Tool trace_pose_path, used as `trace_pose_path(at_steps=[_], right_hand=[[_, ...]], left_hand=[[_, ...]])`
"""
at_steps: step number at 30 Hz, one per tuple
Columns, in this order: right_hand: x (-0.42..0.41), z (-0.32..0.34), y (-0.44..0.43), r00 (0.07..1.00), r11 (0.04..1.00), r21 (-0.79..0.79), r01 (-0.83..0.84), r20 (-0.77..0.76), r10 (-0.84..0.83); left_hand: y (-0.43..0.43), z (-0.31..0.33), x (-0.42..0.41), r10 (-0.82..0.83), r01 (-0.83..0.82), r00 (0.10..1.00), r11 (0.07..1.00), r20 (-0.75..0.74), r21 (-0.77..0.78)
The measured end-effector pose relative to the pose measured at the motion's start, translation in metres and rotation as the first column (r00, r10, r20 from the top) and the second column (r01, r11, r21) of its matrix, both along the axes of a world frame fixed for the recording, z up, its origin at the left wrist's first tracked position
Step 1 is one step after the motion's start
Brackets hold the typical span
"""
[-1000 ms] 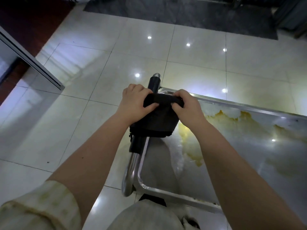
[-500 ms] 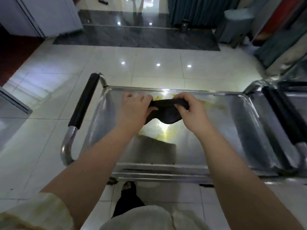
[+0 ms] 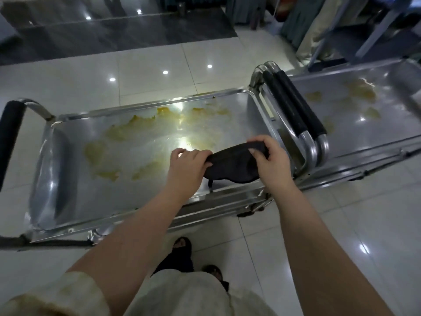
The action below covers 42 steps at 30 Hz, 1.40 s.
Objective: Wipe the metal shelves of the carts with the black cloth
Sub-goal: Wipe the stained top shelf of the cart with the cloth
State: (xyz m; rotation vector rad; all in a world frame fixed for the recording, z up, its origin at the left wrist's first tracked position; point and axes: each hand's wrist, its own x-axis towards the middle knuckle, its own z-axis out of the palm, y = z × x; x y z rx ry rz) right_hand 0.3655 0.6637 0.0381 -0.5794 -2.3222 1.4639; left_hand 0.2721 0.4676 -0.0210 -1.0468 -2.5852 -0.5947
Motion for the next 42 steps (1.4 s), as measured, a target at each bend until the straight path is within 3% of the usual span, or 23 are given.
trace_pose_path(at_steps=[2, 4, 7, 12, 15, 19, 22, 25, 29, 35, 42], right_hand=[[0.005, -0.008, 0.014, 0.998, 0.997, -0.038, 0.067, 0.015, -0.067], [0.005, -0.017, 0.025, 0.992, 0.991, -0.053, 0.121, 0.035, -0.119], [0.001, -0.027, 0.036, 0.985, 0.988, -0.057, 0.145, 0.098, -0.139], [0.003, -0.024, 0.062, 0.972, 0.991, 0.038, 0.130, 0.194, -0.135], [-0.003, -0.019, 0.085, 0.958, 0.987, 0.042, 0.152, 0.239, -0.158], [-0.035, -0.026, 0.113, 0.917, 0.972, 0.152, 0.180, 0.331, -0.222], [-0.067, -0.056, 0.131, 0.830, 0.941, 0.333, -0.054, 0.539, -0.143], [-0.086, -0.093, 0.129, 0.730, 0.882, 0.322, -0.343, 0.683, 0.034], [-0.073, -0.132, 0.113, 0.572, 0.677, 0.329, -0.659, 0.803, 0.166], [-0.064, -0.162, 0.119, 0.586, 0.535, 0.432, -0.726, 0.795, 0.154], [-0.077, -0.177, 0.124, 0.577, 0.484, 0.440, -0.756, 0.798, 0.176]], left_hand=[[0.013, -0.001, -0.002, -0.018, 0.017, 0.996, 1.000, -0.082, -0.006], [0.023, -0.004, -0.006, -0.040, 0.037, 0.997, 0.998, -0.071, -0.043], [0.035, -0.011, -0.019, -0.078, 0.083, 0.993, 0.994, 0.086, -0.067], [0.056, -0.021, -0.033, -0.177, 0.166, 0.942, 0.984, 0.284, 0.064], [0.074, -0.021, -0.041, -0.268, 0.203, 0.843, 0.962, 0.466, 0.184], [0.107, -0.020, -0.061, -0.212, 0.049, 0.675, 0.968, 0.706, 0.244], [0.121, -0.043, -0.079, -0.120, 0.107, 0.737, 0.992, 0.665, 0.059], [0.118, -0.075, -0.092, -0.051, 0.201, 0.808, 0.960, 0.587, -0.193], [0.100, -0.092, -0.091, 0.122, 0.042, 0.847, 0.955, 0.517, -0.293], [0.080, -0.108, -0.122, 0.432, -0.208, 0.778, 0.862, 0.456, -0.463], [0.075, -0.137, -0.134, 0.463, -0.186, 0.789, 0.806, 0.403, -0.562]])
